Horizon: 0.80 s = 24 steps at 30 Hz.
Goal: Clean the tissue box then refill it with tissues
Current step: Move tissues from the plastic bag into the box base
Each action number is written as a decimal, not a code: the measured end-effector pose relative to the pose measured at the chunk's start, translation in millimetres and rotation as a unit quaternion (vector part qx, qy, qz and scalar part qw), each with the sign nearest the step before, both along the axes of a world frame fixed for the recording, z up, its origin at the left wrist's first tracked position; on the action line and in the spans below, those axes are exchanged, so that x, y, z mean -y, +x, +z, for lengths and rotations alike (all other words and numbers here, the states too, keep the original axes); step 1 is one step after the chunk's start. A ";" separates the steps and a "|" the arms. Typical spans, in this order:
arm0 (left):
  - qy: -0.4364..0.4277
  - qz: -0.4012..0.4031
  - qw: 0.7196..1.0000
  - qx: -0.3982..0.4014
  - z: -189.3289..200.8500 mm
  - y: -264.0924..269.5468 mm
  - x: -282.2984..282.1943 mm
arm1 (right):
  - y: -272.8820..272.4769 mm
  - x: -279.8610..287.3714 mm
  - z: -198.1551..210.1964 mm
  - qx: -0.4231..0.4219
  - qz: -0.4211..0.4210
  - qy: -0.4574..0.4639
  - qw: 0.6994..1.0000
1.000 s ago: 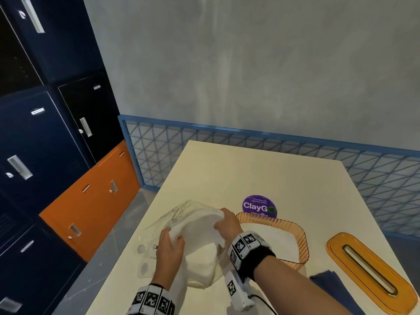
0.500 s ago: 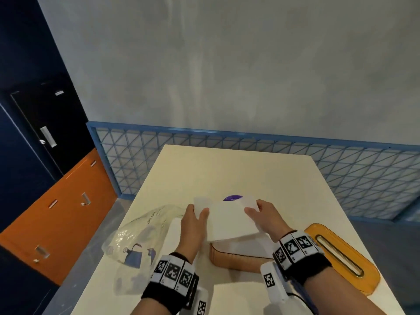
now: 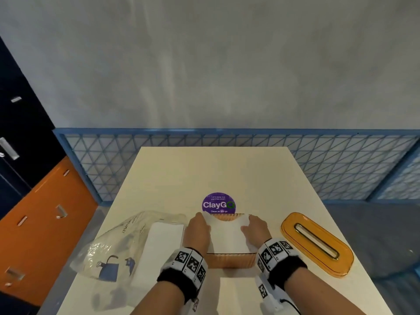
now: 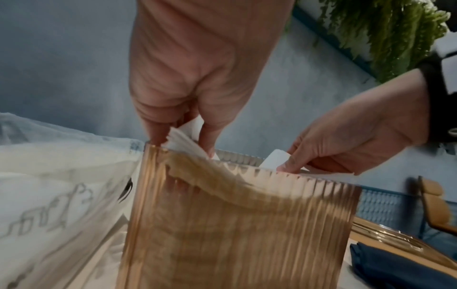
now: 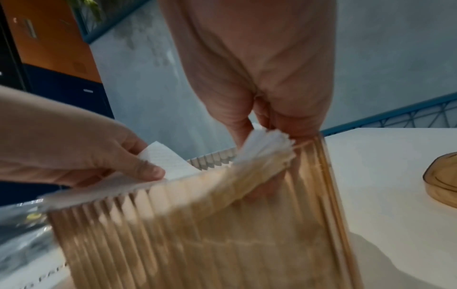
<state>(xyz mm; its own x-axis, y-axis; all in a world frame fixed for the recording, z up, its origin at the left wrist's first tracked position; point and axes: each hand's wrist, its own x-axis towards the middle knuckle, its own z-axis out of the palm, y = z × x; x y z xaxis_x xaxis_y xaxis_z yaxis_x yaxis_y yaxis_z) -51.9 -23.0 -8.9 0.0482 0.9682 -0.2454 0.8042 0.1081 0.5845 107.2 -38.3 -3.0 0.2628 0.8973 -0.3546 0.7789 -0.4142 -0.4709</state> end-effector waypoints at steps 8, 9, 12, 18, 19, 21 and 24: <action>0.129 -0.140 0.975 -0.117 4.1 1.1 16.9 | -0.2 20.3 -1.5 0.145 0.160 0.120 0.969; 0.100 -0.183 0.969 -0.131 3.5 0.8 17.1 | 1.8 19.8 -2.6 0.135 0.191 0.117 0.965; 0.047 -0.279 0.930 -0.234 4.5 -1.4 14.6 | 5.7 13.6 -6.6 0.111 0.249 0.022 0.962; -0.037 -0.306 0.916 -0.256 3.0 -3.3 2.0 | 6.8 5.4 -12.1 0.187 0.310 -0.096 0.927; -0.044 -0.311 0.913 -0.261 3.7 -3.3 1.3 | 7.2 4.6 -11.6 0.194 0.319 -0.106 0.922; -0.047 -0.323 0.905 -0.274 7.0 -2.0 1.4 | 7.2 4.4 -9.7 0.208 0.334 -0.113 0.912; -0.045 -0.327 0.902 -0.279 8.0 -2.1 1.7 | 5.2 5.2 -7.3 0.223 0.356 -0.107 0.901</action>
<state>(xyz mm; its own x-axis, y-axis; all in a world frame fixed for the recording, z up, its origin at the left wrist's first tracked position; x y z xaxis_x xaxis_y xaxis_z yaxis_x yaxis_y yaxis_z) -54.0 -24.7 -0.9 0.4458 0.7524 -0.4849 0.8797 -0.4683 0.0821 112.4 -43.6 -10.3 -0.1931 0.8181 -0.5417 0.9752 0.2207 -0.0143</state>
